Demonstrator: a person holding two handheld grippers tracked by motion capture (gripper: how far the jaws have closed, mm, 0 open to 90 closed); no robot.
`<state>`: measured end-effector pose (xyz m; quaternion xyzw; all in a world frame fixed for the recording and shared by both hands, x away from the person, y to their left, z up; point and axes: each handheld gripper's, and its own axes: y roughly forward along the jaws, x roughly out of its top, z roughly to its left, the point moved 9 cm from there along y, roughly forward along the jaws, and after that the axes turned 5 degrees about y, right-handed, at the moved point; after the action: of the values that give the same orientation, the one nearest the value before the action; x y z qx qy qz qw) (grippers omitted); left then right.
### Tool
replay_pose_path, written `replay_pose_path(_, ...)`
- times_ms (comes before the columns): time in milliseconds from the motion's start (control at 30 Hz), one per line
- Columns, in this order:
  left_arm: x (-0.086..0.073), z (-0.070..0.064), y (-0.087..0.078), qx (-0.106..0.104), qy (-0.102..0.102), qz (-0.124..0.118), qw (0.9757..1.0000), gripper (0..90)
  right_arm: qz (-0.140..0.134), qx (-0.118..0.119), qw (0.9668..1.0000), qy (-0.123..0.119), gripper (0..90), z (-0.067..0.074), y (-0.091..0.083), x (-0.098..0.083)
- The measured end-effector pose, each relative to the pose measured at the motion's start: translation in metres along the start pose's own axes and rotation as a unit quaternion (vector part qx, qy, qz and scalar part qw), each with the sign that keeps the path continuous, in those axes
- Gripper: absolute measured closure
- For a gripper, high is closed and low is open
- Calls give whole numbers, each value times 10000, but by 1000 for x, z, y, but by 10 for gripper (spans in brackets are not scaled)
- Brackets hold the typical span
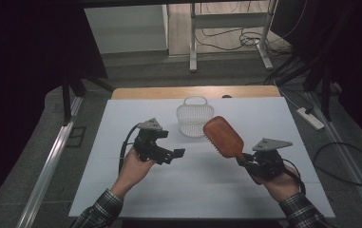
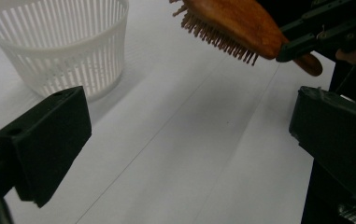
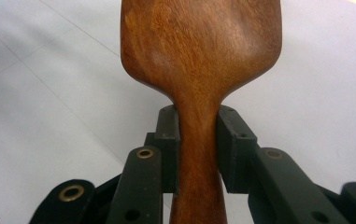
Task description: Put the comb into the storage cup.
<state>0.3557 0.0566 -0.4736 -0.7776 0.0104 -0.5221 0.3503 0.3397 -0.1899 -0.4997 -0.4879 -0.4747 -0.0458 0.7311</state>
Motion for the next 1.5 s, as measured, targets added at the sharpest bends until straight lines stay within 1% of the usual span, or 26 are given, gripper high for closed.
replay_pose_path(300,8,1,14,-217,-164,-74,9996,0,-112,114,9998,-96,722,12,5,5)
replay_pose_path(433,10,1,18,-256,-214,-92,9994,0,-172,169,9997,-99,722,17,7,7)
replay_pose_path(500,12,2,21,-316,-276,-124,9990,0,-197,220,9995,-100,722,21,8,8)
replay_pose_path(533,12,2,21,-316,-276,-124,9990,0,-197,220,9995,-100,722,21,8,8)
replay_pose_path(567,14,1,23,-375,-312,-150,9987,0,-214,258,9994,-109,722,23,9,9)
replay_pose_path(633,15,1,24,-390,-331,-165,9986,0,-214,256,9994,-120,722,24,9,10)
replay_pose_path(767,18,-1,30,-489,-377,-196,9979,0,-259,306,9991,-145,722,29,12,11)
replay_pose_path(967,18,-5,36,-585,-448,-186,9971,0,-283,416,9986,-161,722,36,14,12)
replay_pose_path(1033,17,-5,37,-621,-507,-175,9966,0,-303,461,9984,-136,722,39,15,13)
replay_pose_path(1200,15,-7,40,-736,-607,-163,9953,0,-321,567,9977,-168,722,46,17,14)
replay_pose_path(1500,14,-8,44,-854,-685,-137,9939,0,-366,749,9962,-241,722,60,21,16)
